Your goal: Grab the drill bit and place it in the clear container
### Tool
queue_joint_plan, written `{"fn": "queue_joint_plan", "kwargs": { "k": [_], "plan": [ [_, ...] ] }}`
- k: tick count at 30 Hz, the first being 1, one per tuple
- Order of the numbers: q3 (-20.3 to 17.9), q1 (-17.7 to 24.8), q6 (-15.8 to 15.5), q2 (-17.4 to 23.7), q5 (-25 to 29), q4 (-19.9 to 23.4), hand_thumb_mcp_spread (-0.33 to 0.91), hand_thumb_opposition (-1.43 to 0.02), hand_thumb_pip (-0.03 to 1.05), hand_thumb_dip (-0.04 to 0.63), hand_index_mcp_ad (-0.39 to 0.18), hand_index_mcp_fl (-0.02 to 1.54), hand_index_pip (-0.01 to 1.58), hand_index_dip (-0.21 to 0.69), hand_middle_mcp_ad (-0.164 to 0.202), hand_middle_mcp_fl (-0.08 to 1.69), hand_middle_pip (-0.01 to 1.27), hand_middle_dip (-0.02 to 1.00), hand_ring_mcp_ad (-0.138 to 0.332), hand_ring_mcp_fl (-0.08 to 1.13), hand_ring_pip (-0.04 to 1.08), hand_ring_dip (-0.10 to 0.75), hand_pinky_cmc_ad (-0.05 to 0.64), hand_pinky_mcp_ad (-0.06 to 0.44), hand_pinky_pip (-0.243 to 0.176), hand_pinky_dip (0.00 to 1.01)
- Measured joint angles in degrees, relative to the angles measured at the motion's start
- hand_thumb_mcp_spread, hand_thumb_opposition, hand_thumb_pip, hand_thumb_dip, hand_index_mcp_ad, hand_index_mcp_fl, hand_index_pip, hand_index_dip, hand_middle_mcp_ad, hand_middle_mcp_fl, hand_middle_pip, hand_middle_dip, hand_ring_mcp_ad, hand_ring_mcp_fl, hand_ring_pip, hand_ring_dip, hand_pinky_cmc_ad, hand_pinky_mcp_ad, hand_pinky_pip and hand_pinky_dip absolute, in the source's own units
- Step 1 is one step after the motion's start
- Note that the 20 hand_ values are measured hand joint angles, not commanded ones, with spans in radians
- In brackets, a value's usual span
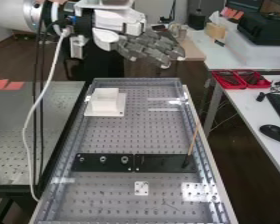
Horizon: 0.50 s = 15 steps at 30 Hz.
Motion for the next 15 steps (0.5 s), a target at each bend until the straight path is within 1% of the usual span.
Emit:
{"fn": "queue_joint_plan", "kwargs": {
  "k": [2,4,6,9,14,15],
  "plan": [
    [0.0,-0.1,-0.1,0.0,-0.3,0.1,0.4,-0.85,0.52,0.267,-0.157,0.37,0.57,0.133,0.058,0.09,0.14,0.17,0.164,0.0,0.11,0.023,0.314,0.183,-0.087,0.24],
    [0.0,-0.2,-0.2,0.1,-0.5,0.1,0.4,-0.85,0.52,0.269,-0.141,0.38,0.57,0.141,0.056,0.09,0.13,0.17,0.164,0.0,0.11,0.023,0.314,0.183,-0.087,0.24],
    [0.0,-0.2,-0.3,0.1,-0.6,0.2,0.4,-0.85,0.52,0.269,-0.152,0.38,0.56,0.141,0.056,0.08,0.14,0.17,0.164,0.0,0.11,0.023,0.314,0.182,-0.089,0.24],
    [0.1,-0.3,-0.3,0.1,-0.3,0.2,0.39,-0.85,0.52,0.269,-0.138,0.38,0.55,0.145,0.056,0.08,0.14,0.17,0.166,0.0,0.11,0.023,0.314,0.182,-0.091,0.26],
    [0.1,-0.2,-0.1,0.1,0.2,0.3,0.39,-0.85,0.52,0.269,-0.138,0.38,0.54,0.147,0.056,0.08,0.13,0.17,0.166,0.0,0.11,0.023,0.314,0.185,-0.091,0.26],
    [0.2,-0.3,-0.1,0.1,-0.4,0.3,0.39,-0.85,0.52,0.269,-0.138,0.38,0.54,0.147,0.059,0.08,0.13,0.17,0.166,0.0,0.11,0.023,0.316,0.185,-0.091,0.26]
  ]
}}
